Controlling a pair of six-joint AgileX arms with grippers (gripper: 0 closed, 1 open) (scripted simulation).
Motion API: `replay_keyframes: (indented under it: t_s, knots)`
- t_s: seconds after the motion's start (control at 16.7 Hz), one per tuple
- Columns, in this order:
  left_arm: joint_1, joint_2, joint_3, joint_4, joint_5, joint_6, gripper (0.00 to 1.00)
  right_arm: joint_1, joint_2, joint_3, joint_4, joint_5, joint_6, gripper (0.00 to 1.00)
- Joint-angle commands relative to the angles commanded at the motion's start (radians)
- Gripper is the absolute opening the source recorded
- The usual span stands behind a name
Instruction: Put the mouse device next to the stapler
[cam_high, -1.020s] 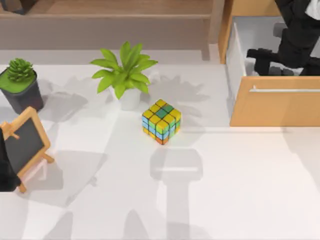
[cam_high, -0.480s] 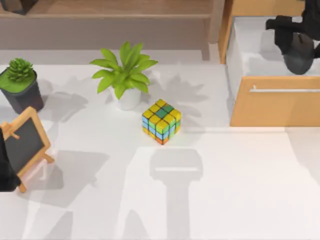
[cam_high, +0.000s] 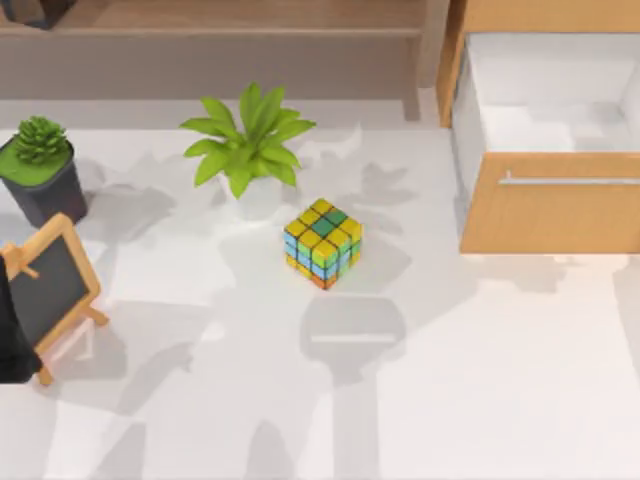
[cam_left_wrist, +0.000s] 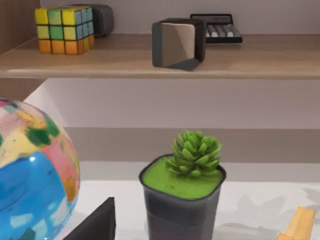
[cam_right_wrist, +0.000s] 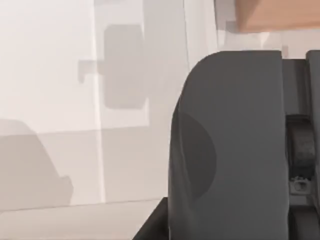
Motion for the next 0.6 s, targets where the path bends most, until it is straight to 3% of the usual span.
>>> replay_keyframes:
  t_s: [0.6]
  knots:
    - [0.000,0.000,0.000,0.000,0.000,0.000,1.00,-0.307,-0.401,-0.662,0.037,-0.042,-0.364,0.00]
